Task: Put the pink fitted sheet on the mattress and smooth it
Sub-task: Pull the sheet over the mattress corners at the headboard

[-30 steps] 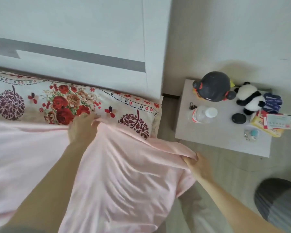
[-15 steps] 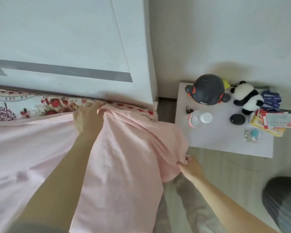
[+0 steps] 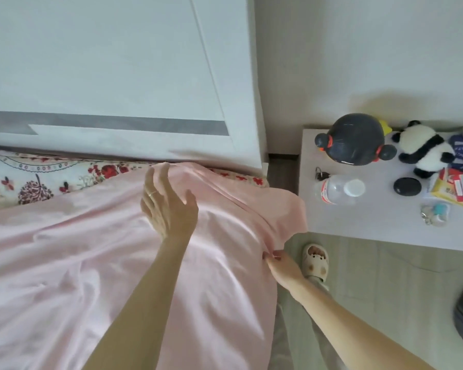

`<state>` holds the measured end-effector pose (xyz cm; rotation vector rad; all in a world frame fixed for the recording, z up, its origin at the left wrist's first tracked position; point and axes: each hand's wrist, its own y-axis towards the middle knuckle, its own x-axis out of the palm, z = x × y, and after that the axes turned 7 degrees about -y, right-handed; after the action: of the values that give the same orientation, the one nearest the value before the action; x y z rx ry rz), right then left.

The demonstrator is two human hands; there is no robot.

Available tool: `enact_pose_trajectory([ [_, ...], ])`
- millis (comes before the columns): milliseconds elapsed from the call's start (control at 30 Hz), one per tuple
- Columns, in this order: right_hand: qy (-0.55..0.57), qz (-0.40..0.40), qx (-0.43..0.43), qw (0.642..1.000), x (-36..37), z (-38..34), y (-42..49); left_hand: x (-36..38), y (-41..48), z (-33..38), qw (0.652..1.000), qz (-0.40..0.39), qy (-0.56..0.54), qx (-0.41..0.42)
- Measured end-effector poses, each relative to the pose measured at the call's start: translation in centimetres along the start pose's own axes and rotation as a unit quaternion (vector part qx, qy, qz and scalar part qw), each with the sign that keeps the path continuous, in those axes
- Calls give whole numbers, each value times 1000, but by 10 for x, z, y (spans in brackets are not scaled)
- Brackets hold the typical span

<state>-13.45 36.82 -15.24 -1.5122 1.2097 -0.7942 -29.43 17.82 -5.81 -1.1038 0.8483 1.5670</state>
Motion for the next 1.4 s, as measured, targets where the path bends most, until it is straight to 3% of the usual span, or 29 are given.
enact_pose_trajectory([
  [67, -9, 58, -43, 997, 1, -19, -5, 9, -39, -12, 995, -16, -46, -89],
  [167, 2, 105, -140, 985, 1, -53, -23, 15, -111, -31, 984, -61, -50, -158],
  [233, -61, 114, -206, 970, 6, -69, -33, 10, -161, -43, 967, -99, -61, -228],
  [333, -204, 126, -235, 942, 5, -73, -31, 1, -229, -51, 946, -160, -20, -282],
  [467, -362, 153, -240, 888, -11, -81, -33, 0, -265, -61, 925, -280, 89, -241],
  [567, -410, 158, -266, 858, -33, -88, -44, 1, -264, -64, 934, -269, 53, -227],
  [733, -381, 224, -329, 835, -64, -93, -58, 3, -273, -38, 937, -319, 5, -141],
  [833, -326, 268, -318, 849, -80, -77, -68, 7, -300, 5, 907, -417, -43, -44],
  [900, -318, 276, -262, 868, -93, -45, -71, 24, -319, 17, 890, -456, -4, 20],
  [967, -327, 247, -209, 888, -96, -16, -68, 30, -319, 13, 887, -461, 37, -2],
  [1100, -304, 163, -164, 924, -75, -15, -41, 23, -270, -16, 907, -408, 92, -53],
  [1400, -207, 60, -71, 974, -53, -30, -21, -24, -105, -8, 970, -230, 23, -80],
])
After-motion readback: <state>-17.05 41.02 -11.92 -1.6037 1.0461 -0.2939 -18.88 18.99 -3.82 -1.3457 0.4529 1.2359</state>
